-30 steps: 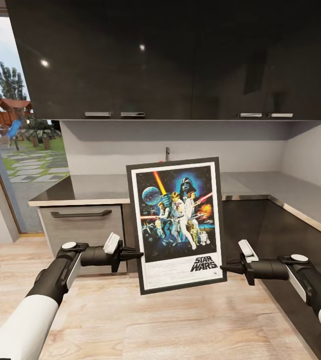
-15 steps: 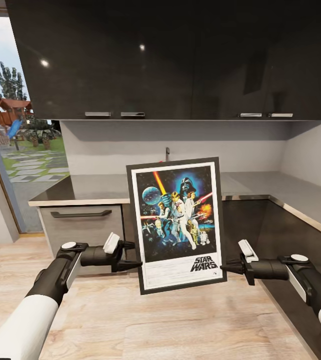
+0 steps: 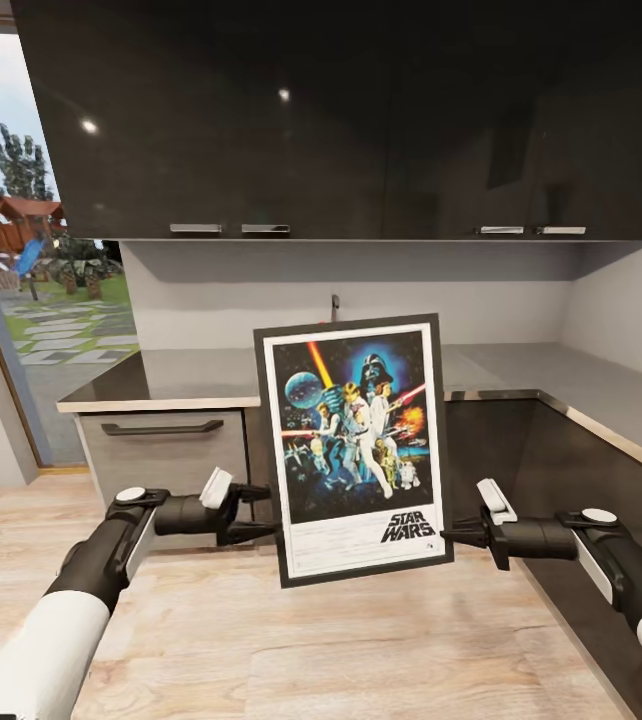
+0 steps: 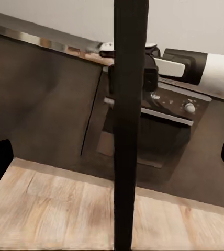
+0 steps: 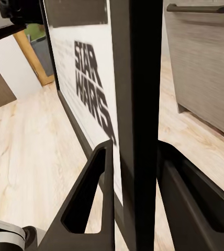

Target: Pick up the poster from the kitchen countertop and hang it on one of the wall nails in the kitchen.

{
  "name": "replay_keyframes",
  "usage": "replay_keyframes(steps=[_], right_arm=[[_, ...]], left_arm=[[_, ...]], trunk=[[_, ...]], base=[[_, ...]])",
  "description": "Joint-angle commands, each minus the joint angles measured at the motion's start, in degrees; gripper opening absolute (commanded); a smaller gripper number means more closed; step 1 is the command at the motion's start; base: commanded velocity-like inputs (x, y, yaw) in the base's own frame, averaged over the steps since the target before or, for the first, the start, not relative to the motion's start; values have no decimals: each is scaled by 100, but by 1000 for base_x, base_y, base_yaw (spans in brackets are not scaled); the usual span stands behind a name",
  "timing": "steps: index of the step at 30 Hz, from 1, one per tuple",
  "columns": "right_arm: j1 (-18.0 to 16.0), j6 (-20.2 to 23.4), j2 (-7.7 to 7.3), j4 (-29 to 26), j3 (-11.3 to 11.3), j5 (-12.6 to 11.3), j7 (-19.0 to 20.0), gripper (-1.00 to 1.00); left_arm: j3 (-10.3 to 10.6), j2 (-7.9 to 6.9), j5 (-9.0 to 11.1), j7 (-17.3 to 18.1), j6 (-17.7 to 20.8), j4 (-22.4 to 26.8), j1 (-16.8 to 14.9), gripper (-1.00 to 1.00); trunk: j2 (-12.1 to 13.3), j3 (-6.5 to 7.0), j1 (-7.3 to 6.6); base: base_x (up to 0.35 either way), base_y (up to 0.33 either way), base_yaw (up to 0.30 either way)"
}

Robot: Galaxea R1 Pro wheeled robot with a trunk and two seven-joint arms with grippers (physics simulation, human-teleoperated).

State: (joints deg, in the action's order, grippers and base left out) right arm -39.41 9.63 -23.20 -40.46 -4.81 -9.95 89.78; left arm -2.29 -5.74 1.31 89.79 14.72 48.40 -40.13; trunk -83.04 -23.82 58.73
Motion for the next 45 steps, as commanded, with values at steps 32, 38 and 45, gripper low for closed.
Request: replay_keyframes(steps=[32,38,45], right_arm=[[31,-389,-19,21,299,-743,-41,-100],[30,-364,-19,19,303,-751,-40,-100],[29,-357,-16,20,297,-754,-45,-100]], left_arm=[[-1791,-1405,1048,21,-2437,-4668,824,100],[-1792,-1656,1161,21,-2415,-4672,949,100],[-1792,-1746,1177,21,-2392,-4673,1001,100]], trunk=[[-4,-7,0],[-4,-7,0],[-4,-7,0]], base=[[0,0,0],[0,0,160],[16,3,273]])
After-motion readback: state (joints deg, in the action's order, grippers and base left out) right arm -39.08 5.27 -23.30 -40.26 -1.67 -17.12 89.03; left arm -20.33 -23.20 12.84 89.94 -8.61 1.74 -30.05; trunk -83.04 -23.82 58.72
